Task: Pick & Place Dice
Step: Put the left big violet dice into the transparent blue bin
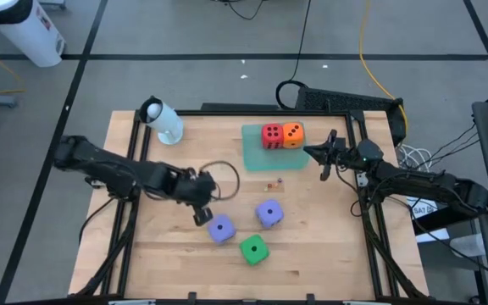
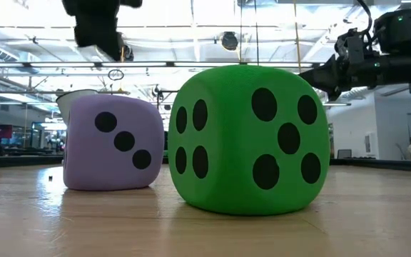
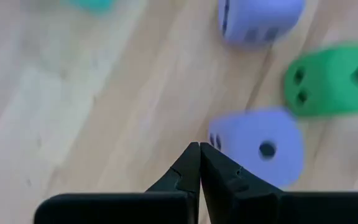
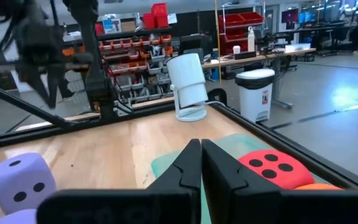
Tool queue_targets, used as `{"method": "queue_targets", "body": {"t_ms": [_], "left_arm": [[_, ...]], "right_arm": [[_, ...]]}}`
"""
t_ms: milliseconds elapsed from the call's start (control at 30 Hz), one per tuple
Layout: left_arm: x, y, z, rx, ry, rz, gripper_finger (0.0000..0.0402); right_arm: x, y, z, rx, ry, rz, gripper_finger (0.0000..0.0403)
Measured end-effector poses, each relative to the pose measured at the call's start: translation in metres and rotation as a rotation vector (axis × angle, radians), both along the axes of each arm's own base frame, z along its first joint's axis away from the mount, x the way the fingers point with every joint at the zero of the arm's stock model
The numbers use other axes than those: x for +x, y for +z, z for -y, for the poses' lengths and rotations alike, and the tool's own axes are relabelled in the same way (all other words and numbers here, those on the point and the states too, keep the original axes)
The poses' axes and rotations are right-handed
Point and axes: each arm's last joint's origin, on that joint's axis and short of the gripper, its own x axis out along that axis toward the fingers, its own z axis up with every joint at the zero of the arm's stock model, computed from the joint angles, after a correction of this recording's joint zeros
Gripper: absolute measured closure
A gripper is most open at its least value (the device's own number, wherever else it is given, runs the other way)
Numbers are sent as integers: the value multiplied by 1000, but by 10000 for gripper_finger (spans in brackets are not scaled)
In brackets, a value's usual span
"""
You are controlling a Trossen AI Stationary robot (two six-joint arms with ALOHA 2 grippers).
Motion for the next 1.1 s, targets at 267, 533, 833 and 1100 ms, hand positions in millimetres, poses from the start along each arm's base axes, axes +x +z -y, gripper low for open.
{"method": "queue_targets", "body": {"t_ms": [267,533,833,1100], "left_arm": [[21,-15,31,171,-482,-83,382],[48,8,30,277,-677,16,318],[68,8,41,199,-955,68,150],[82,-10,37,178,-909,-8,8]], "right_arm": [[0,3,0,0,5,27,399],[0,2,0,-12,0,21,399],[0,1,0,13,5,9,399],[0,1,0,0,4,9,399]]}}
